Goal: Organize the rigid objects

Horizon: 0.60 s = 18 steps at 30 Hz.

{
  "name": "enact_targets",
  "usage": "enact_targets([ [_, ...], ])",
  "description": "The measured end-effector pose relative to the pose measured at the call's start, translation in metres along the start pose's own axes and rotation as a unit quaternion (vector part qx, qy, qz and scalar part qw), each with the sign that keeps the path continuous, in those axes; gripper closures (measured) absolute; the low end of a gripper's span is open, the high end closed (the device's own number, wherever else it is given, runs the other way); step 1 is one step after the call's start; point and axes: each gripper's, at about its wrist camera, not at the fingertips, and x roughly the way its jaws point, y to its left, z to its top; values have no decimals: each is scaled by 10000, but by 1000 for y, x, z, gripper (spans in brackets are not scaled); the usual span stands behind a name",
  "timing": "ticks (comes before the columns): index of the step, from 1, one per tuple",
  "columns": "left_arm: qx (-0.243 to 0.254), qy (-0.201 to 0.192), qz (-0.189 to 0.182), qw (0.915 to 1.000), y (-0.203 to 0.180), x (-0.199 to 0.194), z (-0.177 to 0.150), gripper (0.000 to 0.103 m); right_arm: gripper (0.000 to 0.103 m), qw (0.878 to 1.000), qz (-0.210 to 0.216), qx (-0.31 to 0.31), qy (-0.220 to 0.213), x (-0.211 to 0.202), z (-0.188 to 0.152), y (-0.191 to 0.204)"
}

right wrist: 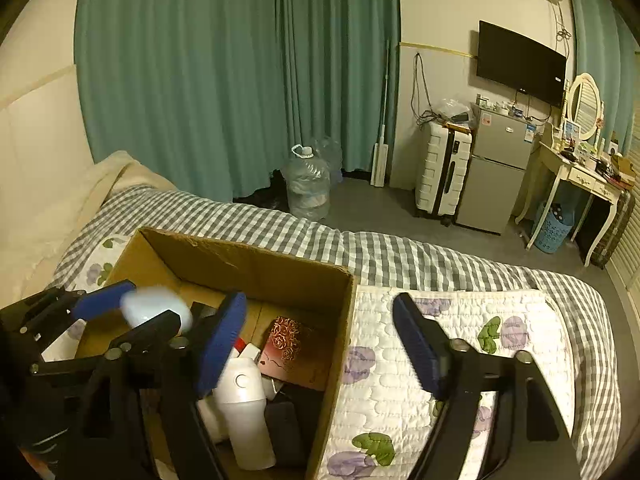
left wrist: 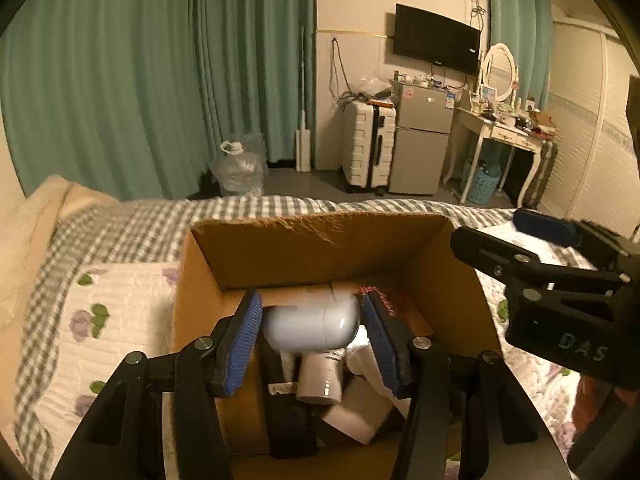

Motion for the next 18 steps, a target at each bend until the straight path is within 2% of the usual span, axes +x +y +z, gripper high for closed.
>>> enact_targets([
  [4,73,-131,114,9998,0,-14,4,42,11,9997,-146,52,-169,-12,-2,-1],
  [8,96,-354,224,9991,2,-43,11,38,9,9993,-221,149,-275,-38,2,-4],
  [13,127,-854,402,9955,4,-104,24,35,4,9971,-407,76,-640,-98,12,-1],
  [14,97,-1001,488,9937,6,-120,27,33,0,9964,-426,83,-727,-113,13,1],
  [18,2,-1541,593,9863,15,-181,32,28,0,9934,-487,-10,-1042,-170,19,9],
])
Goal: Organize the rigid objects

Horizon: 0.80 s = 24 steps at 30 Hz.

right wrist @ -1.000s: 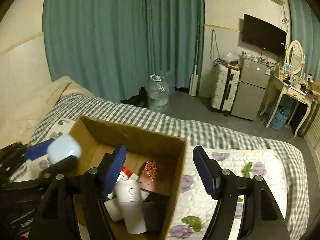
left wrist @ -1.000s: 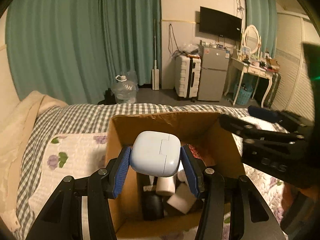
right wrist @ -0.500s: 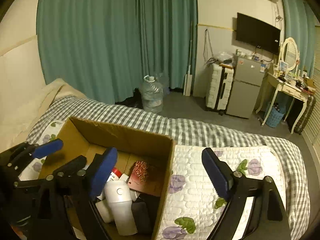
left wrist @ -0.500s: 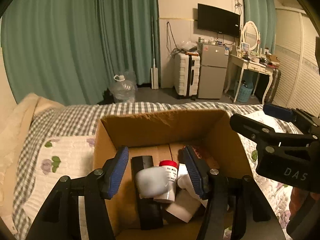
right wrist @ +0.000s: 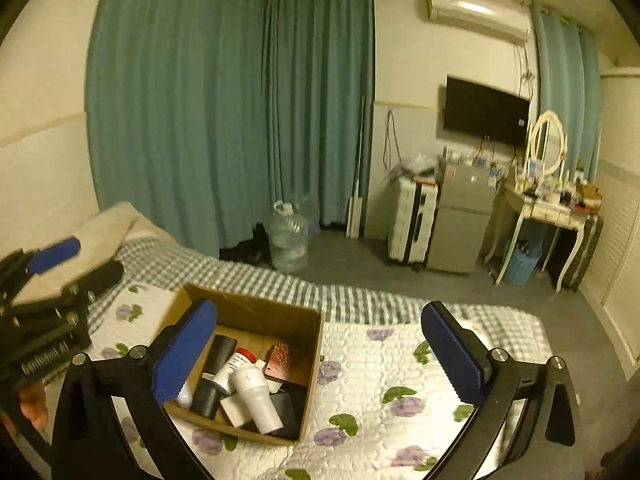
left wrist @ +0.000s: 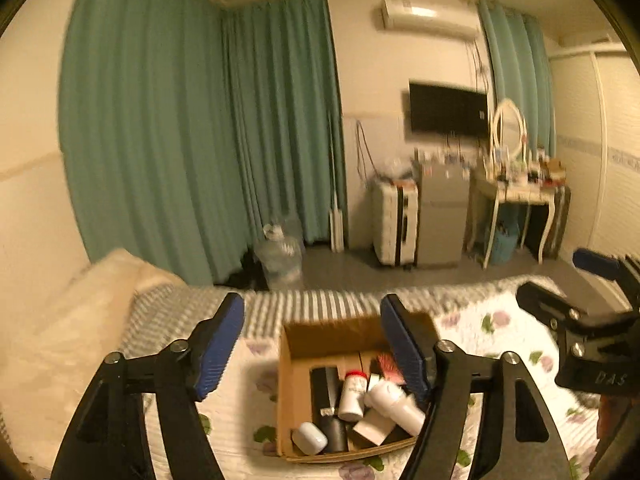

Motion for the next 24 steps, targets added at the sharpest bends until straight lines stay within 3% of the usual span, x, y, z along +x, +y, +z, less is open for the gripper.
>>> enact_targets([
  [5,-81,-397,4,9992,15,-48,15,26,0,9994,-61,-240,-260,-59,6,8],
  [11,-21,-560,22,9984,24,-81,4,24,0,9995,-137,-26,-268,-90,-4,11],
  [14,110,-557,163,9983,15,-90,-10,24,0,9997,31,-28,-233,-95,-11,15],
  [18,-32,-389,-80,9992,18,-85,-39,24,0,9992,-75,39,-387,-95,-33,22],
  [24,-244,-185,-104,9995,22,-59,-90,24,0,9990,-48,286,-336,-57,-76,27],
])
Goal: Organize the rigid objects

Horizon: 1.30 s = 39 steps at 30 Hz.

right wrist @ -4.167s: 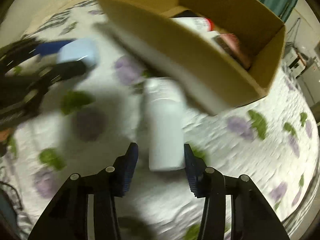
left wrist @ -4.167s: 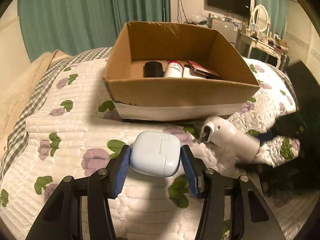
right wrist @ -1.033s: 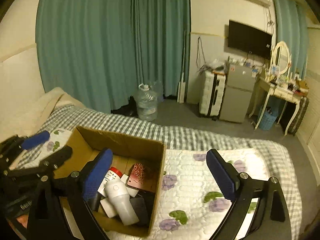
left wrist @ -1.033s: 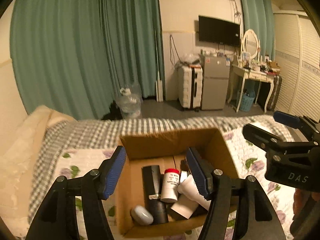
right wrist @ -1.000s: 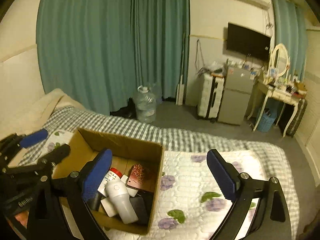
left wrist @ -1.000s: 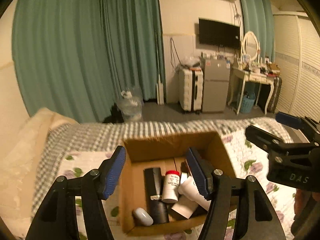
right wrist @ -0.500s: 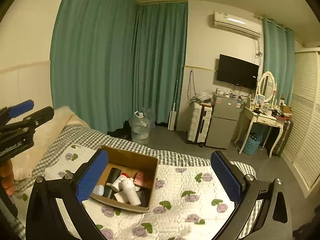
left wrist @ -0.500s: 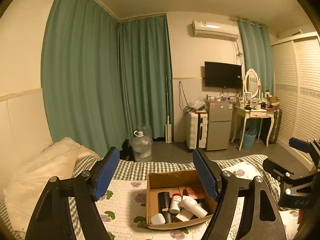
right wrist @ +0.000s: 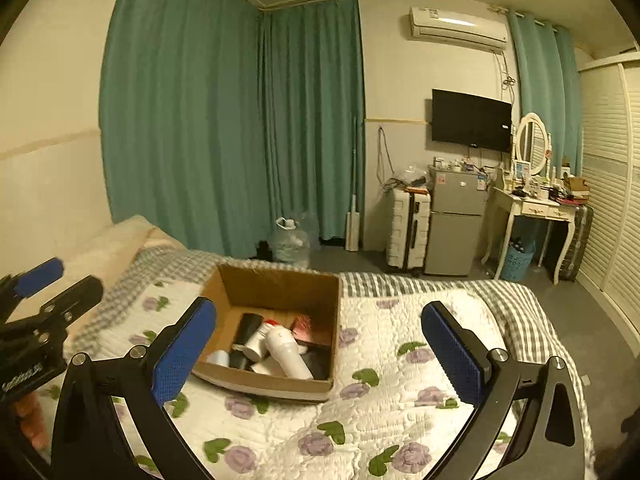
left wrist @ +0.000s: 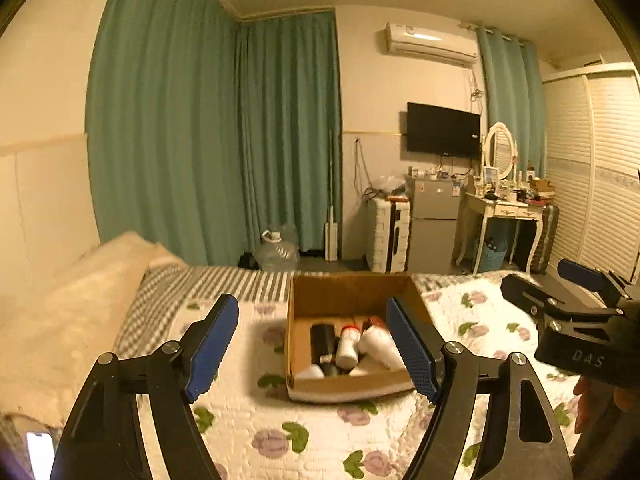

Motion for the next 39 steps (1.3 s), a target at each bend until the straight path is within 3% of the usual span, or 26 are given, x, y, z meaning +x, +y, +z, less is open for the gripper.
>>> enact_targets([
  [4,102,203,115,9997,-3,18,-28,24,0,9998,4,133,119,22,-23,-3],
  [10,81,466,171,9987,1,38,-46,24,0,9993,-178,51,332,42,-45,-1],
  [20,-96,664,-29,9977,6,38,-46,24,0,9986,-212,-27,483,47,-58,4],
  [39,54,719,-90,9974,-2,37,-46,24,0,9984,-182,-21,530,46,-59,8],
])
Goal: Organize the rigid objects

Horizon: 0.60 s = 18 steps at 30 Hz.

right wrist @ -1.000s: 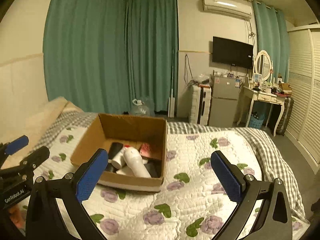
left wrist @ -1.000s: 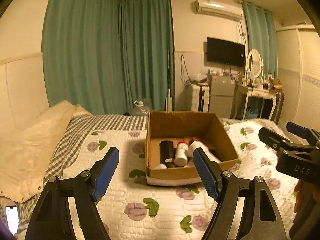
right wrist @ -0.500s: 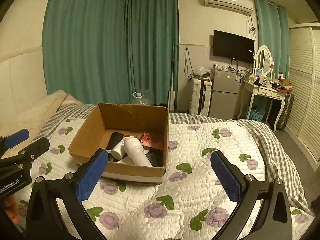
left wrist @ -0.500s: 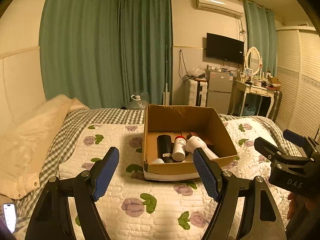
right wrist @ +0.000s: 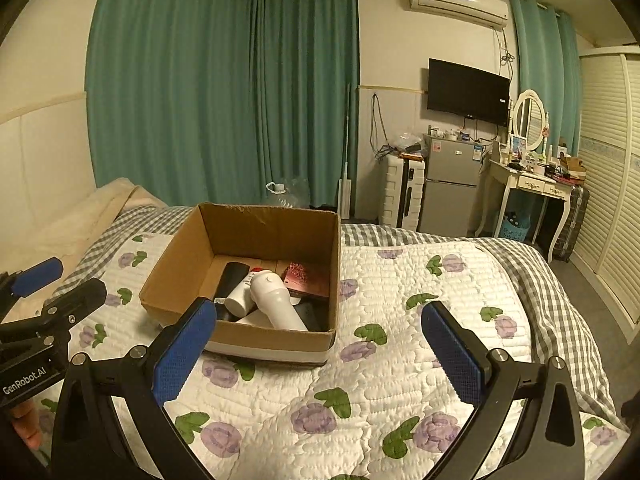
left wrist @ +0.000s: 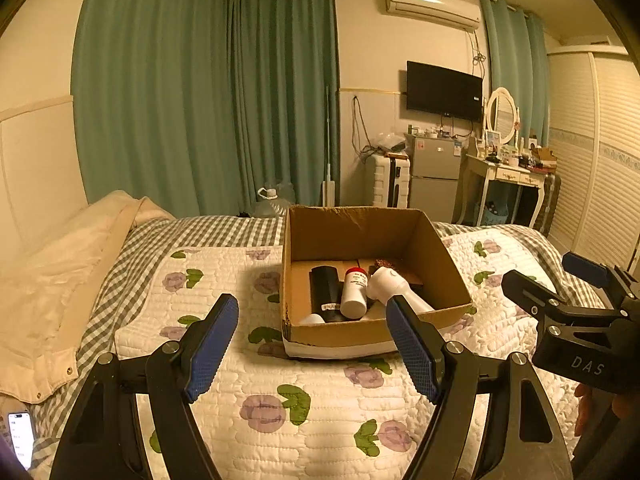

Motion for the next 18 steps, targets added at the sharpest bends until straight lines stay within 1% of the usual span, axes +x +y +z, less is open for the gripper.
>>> enact_targets([
  [18,-18,20,14,10000,1,-1,0,24,0,10000,-23,13,54,2,-1,1],
])
